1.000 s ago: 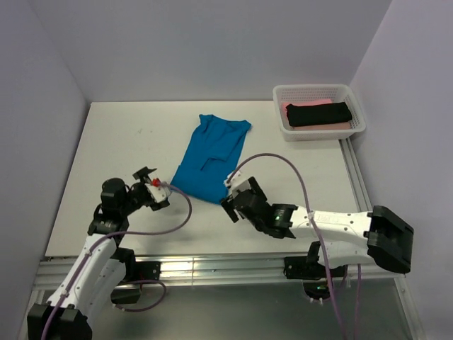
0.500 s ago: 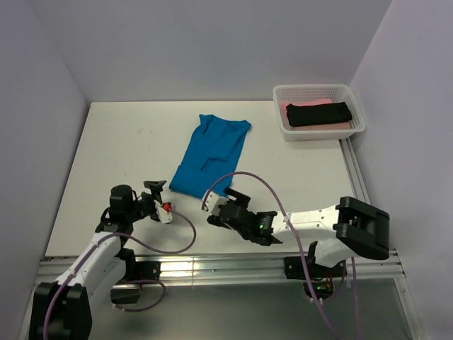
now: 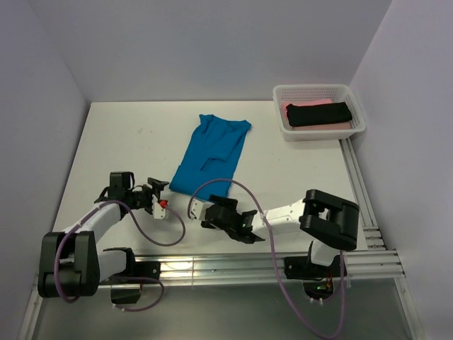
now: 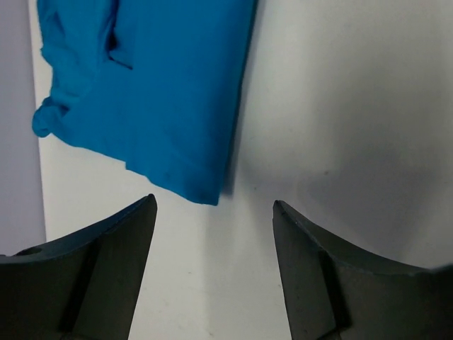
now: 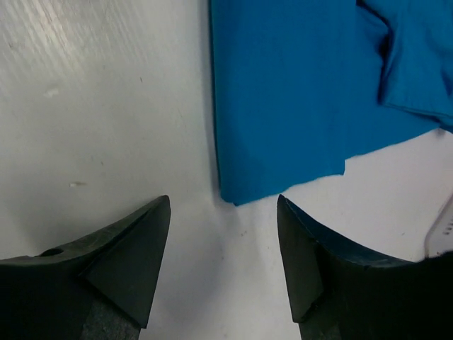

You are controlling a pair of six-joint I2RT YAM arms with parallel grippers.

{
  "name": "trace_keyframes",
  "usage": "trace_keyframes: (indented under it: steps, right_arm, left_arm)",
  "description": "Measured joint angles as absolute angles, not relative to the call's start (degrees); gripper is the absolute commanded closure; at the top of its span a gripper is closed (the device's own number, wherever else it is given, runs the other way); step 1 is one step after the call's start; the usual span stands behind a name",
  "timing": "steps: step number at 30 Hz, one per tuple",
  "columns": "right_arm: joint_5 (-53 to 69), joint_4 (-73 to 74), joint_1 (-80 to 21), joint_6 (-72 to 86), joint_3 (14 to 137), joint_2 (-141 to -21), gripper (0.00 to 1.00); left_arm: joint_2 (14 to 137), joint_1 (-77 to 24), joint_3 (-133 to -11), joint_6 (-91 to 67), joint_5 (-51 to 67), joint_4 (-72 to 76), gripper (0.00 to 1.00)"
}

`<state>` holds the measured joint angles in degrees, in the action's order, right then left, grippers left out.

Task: Roll the t-shirts
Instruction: Roll the tshirt

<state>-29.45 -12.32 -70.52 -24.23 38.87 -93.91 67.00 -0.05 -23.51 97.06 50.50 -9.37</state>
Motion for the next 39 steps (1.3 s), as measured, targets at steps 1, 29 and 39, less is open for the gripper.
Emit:
trace_keyframes:
  steps: [1, 29, 39]
  right_arm:
    - [-29.5, -12.1, -70.5, -24.4, 39.9, -94.8, 0.32]
    - [-30.0, -5.5, -66.5, -26.7, 49.4, -103.0, 0.6]
    - [-28.8, -2.7, -65.8, -26.9, 51.3, -104.4, 0.88]
  left_arm:
    - [67.6, 0.3, -23.5, 98.4, 50.8, -10.1, 0.29]
    - [74.8, 1.3, -27.2, 112.1, 52.7, -15.5, 0.55]
    - [78.3, 1.3, -29.0, 113.0, 52.6, -15.5, 0.46]
